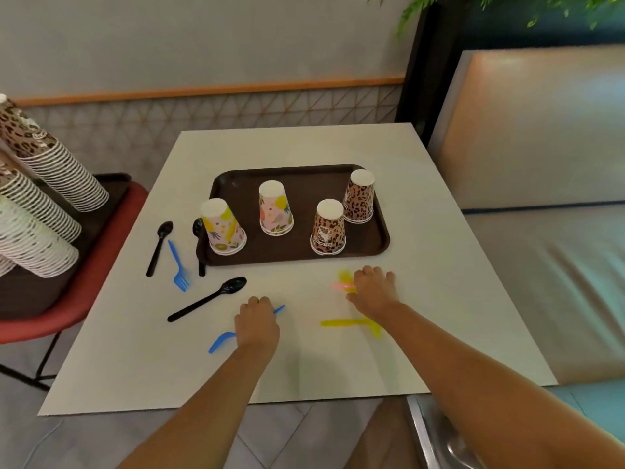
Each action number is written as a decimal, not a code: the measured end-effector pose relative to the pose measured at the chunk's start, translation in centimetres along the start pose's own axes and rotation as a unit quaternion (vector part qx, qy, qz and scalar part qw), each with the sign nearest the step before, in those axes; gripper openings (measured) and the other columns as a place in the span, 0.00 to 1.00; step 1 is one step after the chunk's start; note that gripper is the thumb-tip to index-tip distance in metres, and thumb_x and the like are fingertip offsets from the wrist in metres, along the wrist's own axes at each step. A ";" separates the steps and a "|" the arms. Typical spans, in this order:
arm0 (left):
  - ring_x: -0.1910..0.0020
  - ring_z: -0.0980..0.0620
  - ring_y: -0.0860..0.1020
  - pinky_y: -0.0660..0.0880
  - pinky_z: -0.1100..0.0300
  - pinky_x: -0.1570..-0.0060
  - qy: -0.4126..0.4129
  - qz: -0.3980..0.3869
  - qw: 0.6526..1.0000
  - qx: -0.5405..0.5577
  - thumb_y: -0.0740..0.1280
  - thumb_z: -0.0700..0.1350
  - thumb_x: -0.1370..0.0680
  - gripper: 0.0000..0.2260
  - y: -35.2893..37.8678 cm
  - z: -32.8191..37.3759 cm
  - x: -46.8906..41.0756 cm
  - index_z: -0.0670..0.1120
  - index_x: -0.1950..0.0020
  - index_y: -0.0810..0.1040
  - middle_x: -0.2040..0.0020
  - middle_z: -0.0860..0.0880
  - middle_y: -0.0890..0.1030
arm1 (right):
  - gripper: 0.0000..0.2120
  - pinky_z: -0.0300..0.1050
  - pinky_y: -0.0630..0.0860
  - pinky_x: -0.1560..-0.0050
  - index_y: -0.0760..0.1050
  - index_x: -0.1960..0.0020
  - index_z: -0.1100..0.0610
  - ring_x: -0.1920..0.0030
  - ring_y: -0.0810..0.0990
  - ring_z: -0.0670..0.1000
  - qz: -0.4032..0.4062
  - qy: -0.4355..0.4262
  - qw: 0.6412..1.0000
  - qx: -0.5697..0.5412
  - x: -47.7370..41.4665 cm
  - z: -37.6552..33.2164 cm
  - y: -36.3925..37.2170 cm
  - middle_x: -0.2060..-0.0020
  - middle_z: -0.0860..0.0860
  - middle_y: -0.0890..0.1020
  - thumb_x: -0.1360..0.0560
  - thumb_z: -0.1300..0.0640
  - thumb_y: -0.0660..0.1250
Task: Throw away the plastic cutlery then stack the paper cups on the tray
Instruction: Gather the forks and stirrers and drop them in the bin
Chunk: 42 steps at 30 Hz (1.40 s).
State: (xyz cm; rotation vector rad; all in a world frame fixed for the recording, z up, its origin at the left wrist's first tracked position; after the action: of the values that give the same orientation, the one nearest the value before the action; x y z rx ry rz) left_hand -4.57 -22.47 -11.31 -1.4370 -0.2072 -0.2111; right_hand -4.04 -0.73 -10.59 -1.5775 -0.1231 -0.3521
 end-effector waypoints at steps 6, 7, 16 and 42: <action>0.45 0.49 0.73 0.73 0.58 0.46 0.020 -0.011 0.999 0.026 0.59 0.41 0.19 0.09 0.2 1.3 0.1 0.44 0.39 0.70 0.42 0.45 0.73 | 0.15 0.49 0.66 0.39 0.67 0.36 0.61 0.37 0.72 0.58 0.006 -0.023 1.000 0.005 -0.2 -0.3 0.3 0.38 0.57 0.73 0.21 0.63 0.55; 0.47 0.49 0.73 0.73 0.58 0.48 0.027 -0.009 0.999 0.029 0.58 0.41 0.19 0.09 0.1 1.7 0.2 0.45 0.40 0.69 0.43 0.45 0.73 | 0.15 0.49 0.67 0.40 0.67 0.36 0.61 0.38 0.73 0.58 0.010 -0.033 0.999 -0.009 0.0 -0.6 0.1 0.38 0.57 0.73 0.21 0.65 0.54; 0.63 0.47 0.71 0.67 0.56 0.64 0.047 -0.007 0.992 0.119 0.52 0.42 0.17 0.05 -2.1 3.6 0.9 0.44 0.44 0.65 0.59 0.44 0.74 | 0.14 0.47 0.69 0.51 0.71 0.38 0.58 0.42 0.75 0.59 0.037 -0.085 0.980 -0.178 1.8 1.1 -3.7 0.44 0.57 0.78 0.21 0.55 0.59; 0.72 0.51 0.68 0.68 0.60 0.72 0.008 -0.112 0.900 0.421 0.55 0.43 0.18 0.05 -0.4 9.2 3.4 0.44 0.50 0.70 0.65 0.45 0.73 | 0.24 0.48 0.73 0.48 0.57 0.30 0.62 0.42 0.77 0.60 -0.070 0.031 0.989 -0.125 5.6 4.6 2.2 0.42 0.58 0.77 0.25 0.65 0.57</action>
State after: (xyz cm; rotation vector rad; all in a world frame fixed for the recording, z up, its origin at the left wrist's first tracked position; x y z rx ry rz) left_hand -1.54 -13.49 -8.93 -0.5447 -0.3951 -0.2775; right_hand 2.57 2.92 -11.02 -1.8077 -0.1475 -0.5430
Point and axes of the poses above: each hand's wrist, its own x-axis away from the middle knuckle, its own y-axis out of the palm, z = x × y, the point moved 10 cm from there along -x, towards the middle knuckle
